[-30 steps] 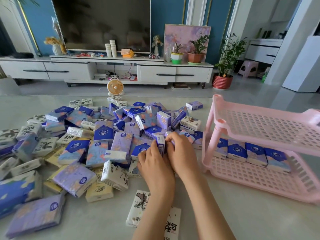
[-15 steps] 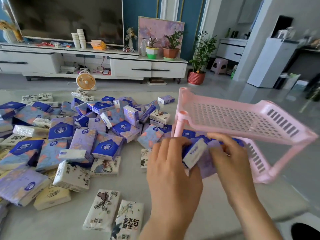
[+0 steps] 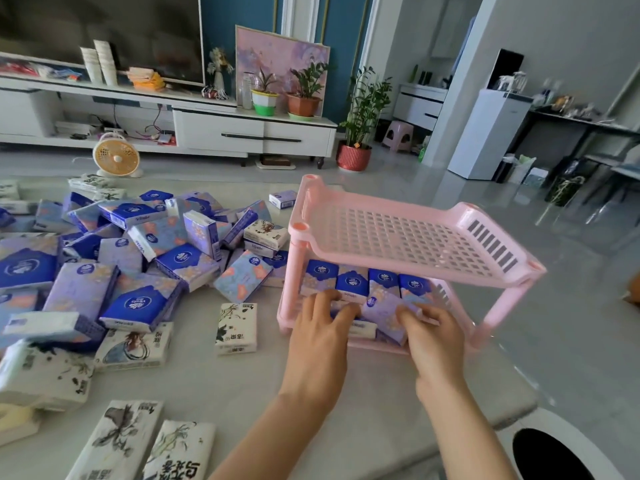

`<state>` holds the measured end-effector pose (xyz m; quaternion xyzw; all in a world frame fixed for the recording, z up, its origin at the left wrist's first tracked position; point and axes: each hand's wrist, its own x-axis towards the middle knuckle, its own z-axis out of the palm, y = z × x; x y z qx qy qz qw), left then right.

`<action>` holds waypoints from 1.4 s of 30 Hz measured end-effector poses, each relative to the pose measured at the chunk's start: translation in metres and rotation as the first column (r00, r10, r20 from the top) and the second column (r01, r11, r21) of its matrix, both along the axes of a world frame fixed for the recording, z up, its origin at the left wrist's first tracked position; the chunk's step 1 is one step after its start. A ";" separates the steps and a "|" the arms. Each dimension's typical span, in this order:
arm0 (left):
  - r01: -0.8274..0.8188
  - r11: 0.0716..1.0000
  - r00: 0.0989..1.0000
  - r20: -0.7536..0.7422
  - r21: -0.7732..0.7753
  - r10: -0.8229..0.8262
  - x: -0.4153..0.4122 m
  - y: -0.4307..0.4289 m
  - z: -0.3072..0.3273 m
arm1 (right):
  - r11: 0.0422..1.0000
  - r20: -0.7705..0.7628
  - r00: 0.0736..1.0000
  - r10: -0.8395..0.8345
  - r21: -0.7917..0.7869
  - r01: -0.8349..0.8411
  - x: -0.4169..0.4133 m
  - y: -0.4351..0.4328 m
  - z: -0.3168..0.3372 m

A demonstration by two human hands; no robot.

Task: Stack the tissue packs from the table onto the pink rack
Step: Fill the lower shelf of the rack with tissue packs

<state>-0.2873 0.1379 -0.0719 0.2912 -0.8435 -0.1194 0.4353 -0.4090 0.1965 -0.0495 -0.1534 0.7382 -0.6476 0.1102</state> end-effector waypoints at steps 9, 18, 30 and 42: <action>-0.206 0.978 0.942 0.277 0.022 0.192 -0.005 0.008 -0.006 | 0.895 -0.303 0.939 0.163 0.446 -0.012 0.002 -0.011 -0.001; -0.267 0.957 0.908 0.304 -0.112 0.289 -0.005 0.004 0.001 | 0.775 -0.372 0.822 0.432 0.620 -0.126 0.003 -0.010 -0.002; -0.181 0.983 0.894 0.414 -0.012 0.169 -0.001 0.008 -0.003 | 0.715 -0.373 0.700 0.609 0.640 -0.281 0.002 -0.003 -0.003; -0.179 0.983 0.898 0.416 0.043 0.146 0.000 0.010 -0.007 | 0.730 -0.487 0.656 0.577 0.667 -0.146 0.005 -0.004 -0.006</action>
